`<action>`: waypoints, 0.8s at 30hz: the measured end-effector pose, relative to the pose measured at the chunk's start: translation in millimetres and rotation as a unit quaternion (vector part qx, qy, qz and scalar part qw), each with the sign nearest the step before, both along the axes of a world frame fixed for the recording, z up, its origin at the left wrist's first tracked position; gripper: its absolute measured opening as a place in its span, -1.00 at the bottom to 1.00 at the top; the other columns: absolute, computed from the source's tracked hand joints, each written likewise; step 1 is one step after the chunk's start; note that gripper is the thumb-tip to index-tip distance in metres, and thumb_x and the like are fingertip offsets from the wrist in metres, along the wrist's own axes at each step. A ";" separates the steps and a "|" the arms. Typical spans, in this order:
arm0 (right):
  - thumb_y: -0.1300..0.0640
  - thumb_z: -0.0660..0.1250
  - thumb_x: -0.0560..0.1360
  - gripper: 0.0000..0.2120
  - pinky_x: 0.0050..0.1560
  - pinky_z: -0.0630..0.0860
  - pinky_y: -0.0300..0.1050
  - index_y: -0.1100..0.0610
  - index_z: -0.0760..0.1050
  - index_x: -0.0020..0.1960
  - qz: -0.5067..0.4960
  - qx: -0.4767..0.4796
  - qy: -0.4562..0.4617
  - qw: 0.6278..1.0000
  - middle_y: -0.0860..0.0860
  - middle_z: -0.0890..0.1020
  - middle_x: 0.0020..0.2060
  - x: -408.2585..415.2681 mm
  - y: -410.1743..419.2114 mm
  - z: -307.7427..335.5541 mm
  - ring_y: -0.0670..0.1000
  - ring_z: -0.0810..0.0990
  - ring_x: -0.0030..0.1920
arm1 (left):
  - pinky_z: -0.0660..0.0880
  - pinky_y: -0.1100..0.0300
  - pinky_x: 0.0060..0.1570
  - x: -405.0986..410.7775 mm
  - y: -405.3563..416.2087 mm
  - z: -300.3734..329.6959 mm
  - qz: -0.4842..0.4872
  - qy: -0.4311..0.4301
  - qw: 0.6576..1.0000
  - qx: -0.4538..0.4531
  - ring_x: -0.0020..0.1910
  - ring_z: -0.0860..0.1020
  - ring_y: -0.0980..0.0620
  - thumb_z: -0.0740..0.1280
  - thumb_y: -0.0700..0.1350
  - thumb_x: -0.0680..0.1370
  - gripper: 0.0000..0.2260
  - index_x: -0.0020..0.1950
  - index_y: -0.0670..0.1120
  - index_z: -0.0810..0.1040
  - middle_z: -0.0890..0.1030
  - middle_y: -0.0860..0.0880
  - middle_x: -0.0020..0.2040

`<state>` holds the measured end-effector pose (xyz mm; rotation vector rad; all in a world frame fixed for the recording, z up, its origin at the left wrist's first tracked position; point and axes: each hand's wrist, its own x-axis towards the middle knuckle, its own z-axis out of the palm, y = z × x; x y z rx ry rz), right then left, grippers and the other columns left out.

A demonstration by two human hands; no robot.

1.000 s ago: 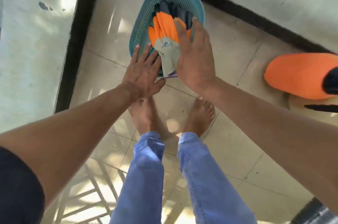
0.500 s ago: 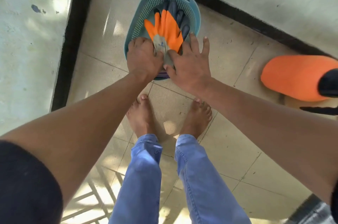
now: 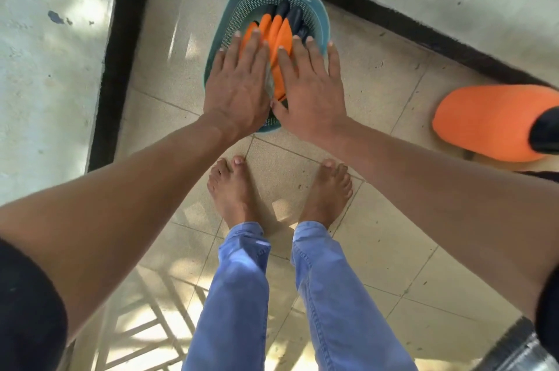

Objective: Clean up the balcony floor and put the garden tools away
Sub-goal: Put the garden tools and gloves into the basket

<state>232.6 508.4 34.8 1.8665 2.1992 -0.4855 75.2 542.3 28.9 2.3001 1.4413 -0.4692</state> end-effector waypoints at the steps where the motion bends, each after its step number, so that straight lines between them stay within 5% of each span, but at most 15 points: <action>1: -0.32 0.11 0.55 -0.20 0.56 -0.06 0.40 0.14 0.15 0.62 0.015 -0.018 -0.010 1.000 0.22 0.21 0.59 1.7 3.5 -3.5 0.26 0.15 0.60 | 0.04 -0.21 0.60 -4.8 -3.9 -3.2 -0.030 0.025 0.999 -0.022 0.66 -0.07 -0.22 0.02 0.13 0.65 -0.33 0.68 -0.14 -0.05 -0.08 -0.15 0.69; 6: -0.41 -0.14 0.58 -0.15 0.51 -0.19 0.50 0.13 0.01 0.66 0.066 -0.045 -0.053 0.995 0.19 0.12 0.63 4.4 6.8 -12.0 0.25 0.10 0.62 | -0.09 -0.17 0.62 -17.1 -16.3 -17.7 -0.017 0.052 0.996 -0.066 0.66 -0.12 -0.20 -0.18 0.17 0.69 -0.38 0.69 -0.08 -0.19 -0.12 -0.13 0.69; 12: -0.35 -0.01 0.60 -0.19 0.53 -0.18 0.47 0.12 -0.02 0.66 0.073 -0.104 -0.050 0.991 0.19 0.05 0.64 6.2 11.9 5.3 0.23 -0.01 0.64 | -0.06 -0.13 0.62 -15.2 -9.3 -6.2 0.033 0.008 0.988 -0.148 0.66 -0.16 -0.20 -0.06 0.17 0.71 -0.37 0.69 -0.06 -0.18 -0.18 -0.12 0.69; 16: -0.17 0.24 0.60 -0.28 0.57 0.07 0.32 0.11 0.09 0.63 0.051 -0.132 0.014 0.990 0.18 0.06 0.63 -0.3 15.5 39.9 0.24 -0.02 0.64 | 0.00 -0.13 0.62 -23.5 -15.3 23.2 0.059 -0.025 0.987 -0.148 0.66 -0.14 -0.21 0.17 0.07 0.67 -0.30 0.69 -0.09 -0.13 -0.15 -0.15 0.69; 24: -0.09 0.26 0.60 -0.51 0.27 0.48 0.16 0.13 0.37 0.44 0.042 -0.270 0.025 0.962 0.16 0.44 0.36 -9.0 -0.7 124.2 0.26 0.40 0.37 | 0.17 -0.08 0.57 -59.0 -80.0 125.1 0.173 -0.052 0.959 -0.219 0.63 0.10 -0.23 0.25 0.00 0.65 -0.32 0.69 -0.10 0.00 0.04 -0.17 0.68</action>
